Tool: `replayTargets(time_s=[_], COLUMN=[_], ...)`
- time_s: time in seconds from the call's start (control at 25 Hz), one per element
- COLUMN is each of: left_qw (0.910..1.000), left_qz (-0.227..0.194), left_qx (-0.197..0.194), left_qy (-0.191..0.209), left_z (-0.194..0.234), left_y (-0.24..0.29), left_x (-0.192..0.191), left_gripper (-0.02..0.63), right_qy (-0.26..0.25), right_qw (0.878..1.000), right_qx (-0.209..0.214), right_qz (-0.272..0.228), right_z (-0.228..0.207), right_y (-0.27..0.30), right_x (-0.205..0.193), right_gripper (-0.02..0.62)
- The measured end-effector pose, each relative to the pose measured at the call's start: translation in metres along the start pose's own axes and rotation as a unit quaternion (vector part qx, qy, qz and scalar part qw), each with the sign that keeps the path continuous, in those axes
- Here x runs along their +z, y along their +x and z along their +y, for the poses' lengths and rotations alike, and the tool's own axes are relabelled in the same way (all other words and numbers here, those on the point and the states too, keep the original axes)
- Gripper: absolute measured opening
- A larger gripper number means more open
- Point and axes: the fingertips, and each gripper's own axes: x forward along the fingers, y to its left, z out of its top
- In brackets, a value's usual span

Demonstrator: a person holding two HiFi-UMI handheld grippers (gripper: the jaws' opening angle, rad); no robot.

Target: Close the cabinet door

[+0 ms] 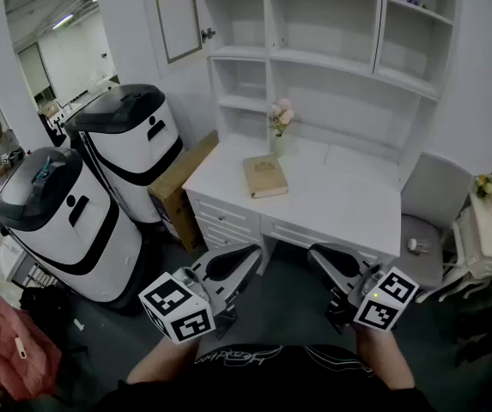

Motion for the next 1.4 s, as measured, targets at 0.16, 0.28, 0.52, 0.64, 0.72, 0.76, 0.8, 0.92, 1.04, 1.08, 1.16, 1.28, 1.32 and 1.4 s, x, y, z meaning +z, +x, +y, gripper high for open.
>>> replayTargets(time_s=[0.16,0.28,0.52,0.64,0.72,0.76,0.8,0.92,1.04,1.08,1.16,1.28,1.32,1.4], left_qw=[1.0,0.9999,0.9997,0.9997,0.9997,0.9996,0.9995,0.9991,0.999,0.999,0.999,0.999,0.999,0.9992], left_qz=[0.004,0.005,0.003,0.009,0.012,0.014,0.016,0.019,0.019,0.019,0.02,0.02,0.018,0.015], left_qx=[0.007,0.013,0.023,0.022,0.022,0.023,0.025,0.036,0.039,0.039,0.039,0.04,0.039,0.037], left_qy=[-0.003,-0.003,-0.006,-0.006,0.0,0.004,0.008,0.008,0.006,0.008,0.009,0.006,0.005,0.004], left_z=[-0.009,-0.016,-0.03,-0.042,-0.049,-0.051,-0.052,-0.047,-0.033,-0.026,-0.009,0.025,0.039,0.071], left_y=[-0.003,-0.009,-0.023,-0.026,-0.027,-0.028,-0.029,-0.032,-0.028,-0.026,-0.023,-0.02,-0.019,-0.017], left_x=[-0.009,-0.01,-0.018,-0.025,-0.028,-0.029,-0.03,-0.032,-0.034,-0.035,-0.035,-0.033,-0.032,-0.025], left_gripper=[0.021,0.021,0.021,0.021,0.021,0.021,0.021,0.021,0.021,0.021,0.021,0.021,0.021,0.021], right_qy=[0.008,0.01,0.029,0.039,0.04,0.041,0.043,0.052,0.053,0.052,0.051,0.056,0.058,0.059], right_qw=[1.0,1.0,0.999,0.999,0.999,0.999,0.999,0.998,0.998,0.998,0.998,0.998,0.998,0.997], right_qx=[0.0,0.003,0.019,0.029,0.029,0.029,0.03,0.032,0.035,0.036,0.036,0.037,0.037,0.039], right_qz=[-0.003,-0.001,-0.001,-0.005,-0.007,-0.009,-0.011,-0.011,-0.007,-0.008,-0.009,-0.004,-0.003,-0.001], right_z=[0.003,0.01,0.029,0.041,0.043,0.043,0.042,0.038,0.031,0.027,0.016,-0.003,-0.009,-0.022], right_y=[-0.011,-0.016,-0.023,-0.031,-0.036,-0.038,-0.039,-0.037,-0.025,-0.019,-0.005,0.024,0.036,0.064], right_x=[-0.004,-0.006,-0.016,-0.023,-0.025,-0.026,-0.028,-0.037,-0.04,-0.039,-0.039,-0.044,-0.044,-0.043], right_gripper=[0.049,0.049,0.049,0.049,0.049,0.049,0.05,0.049,0.049,0.05,0.049,0.049,0.049,0.049])
